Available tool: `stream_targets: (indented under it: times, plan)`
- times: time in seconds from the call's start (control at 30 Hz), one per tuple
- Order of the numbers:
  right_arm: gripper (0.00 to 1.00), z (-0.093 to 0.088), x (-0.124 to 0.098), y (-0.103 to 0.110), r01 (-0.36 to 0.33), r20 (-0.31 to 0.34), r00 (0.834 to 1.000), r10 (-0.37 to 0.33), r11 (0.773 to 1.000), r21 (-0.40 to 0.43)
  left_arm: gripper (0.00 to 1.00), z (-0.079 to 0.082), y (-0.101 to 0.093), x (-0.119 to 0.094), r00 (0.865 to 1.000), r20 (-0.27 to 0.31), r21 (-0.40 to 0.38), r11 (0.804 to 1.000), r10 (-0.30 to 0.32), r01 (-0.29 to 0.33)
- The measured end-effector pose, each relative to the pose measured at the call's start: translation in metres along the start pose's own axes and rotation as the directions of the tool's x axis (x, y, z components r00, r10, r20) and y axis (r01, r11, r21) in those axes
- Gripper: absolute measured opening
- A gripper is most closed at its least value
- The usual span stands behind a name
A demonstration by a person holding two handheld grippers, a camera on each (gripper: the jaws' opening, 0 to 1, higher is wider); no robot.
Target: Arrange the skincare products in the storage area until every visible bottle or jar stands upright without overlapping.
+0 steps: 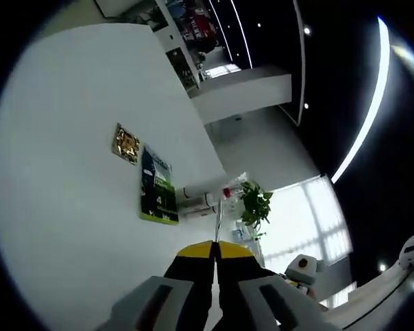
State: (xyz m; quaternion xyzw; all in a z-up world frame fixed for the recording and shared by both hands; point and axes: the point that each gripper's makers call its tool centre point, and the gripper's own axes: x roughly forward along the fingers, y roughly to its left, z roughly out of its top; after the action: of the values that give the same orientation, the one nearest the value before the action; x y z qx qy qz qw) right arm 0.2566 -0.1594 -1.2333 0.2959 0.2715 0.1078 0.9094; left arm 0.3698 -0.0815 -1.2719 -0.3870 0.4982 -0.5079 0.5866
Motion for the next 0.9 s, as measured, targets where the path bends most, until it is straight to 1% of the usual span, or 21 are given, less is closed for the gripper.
stream_targets:
  times: [0.1,0.2,0.4,0.5,0.63,0.7,0.73,0.8,0.9]
  plan:
    - [0.40,-0.004,-0.001,-0.003,0.018,-0.015,1.000,-0.018,1.000,0.004,0.00,0.013,0.011,0.001,1.000,0.027,-0.020,1.000,0.012,-0.011]
    - [0.41,-0.005,-0.002,-0.004,0.030,-0.021,0.999,-0.030,1.000,-0.002,0.00,0.021,0.013,0.002,0.999,0.042,-0.020,1.000,0.011,-0.010]
    - [0.43,-0.002,0.002,-0.005,0.039,-0.021,0.999,-0.039,0.999,-0.001,0.00,0.023,0.015,0.006,0.999,0.038,-0.011,1.000,0.009,-0.009]
    - [0.43,-0.002,0.005,-0.005,0.037,-0.027,0.999,-0.037,0.999,0.005,0.00,0.028,0.023,0.010,0.999,0.047,-0.024,1.000,0.017,-0.016]
    - [0.43,-0.003,0.005,-0.004,0.041,-0.037,0.998,-0.041,0.999,-0.007,0.00,0.035,0.032,0.016,0.999,0.043,-0.032,0.999,0.030,-0.028]
    - [0.45,-0.004,0.004,-0.007,0.059,-0.046,0.997,-0.060,0.998,-0.027,0.00,0.038,0.037,0.018,0.999,0.038,-0.033,0.999,0.036,-0.035]
    - [0.46,-0.005,0.003,-0.009,0.075,-0.057,0.995,-0.079,0.995,-0.067,0.00,0.039,0.039,0.020,0.999,0.033,-0.035,0.999,0.040,-0.039]
    - [0.49,-0.006,0.004,-0.010,0.085,-0.060,0.994,-0.090,0.992,-0.090,0.00,0.041,0.043,0.022,0.999,0.024,-0.032,0.998,0.048,-0.047]
    - [0.51,-0.007,0.005,-0.012,0.090,-0.067,0.993,-0.096,0.991,-0.096,0.00,0.043,0.046,0.022,0.998,0.021,-0.034,0.998,0.056,-0.055]
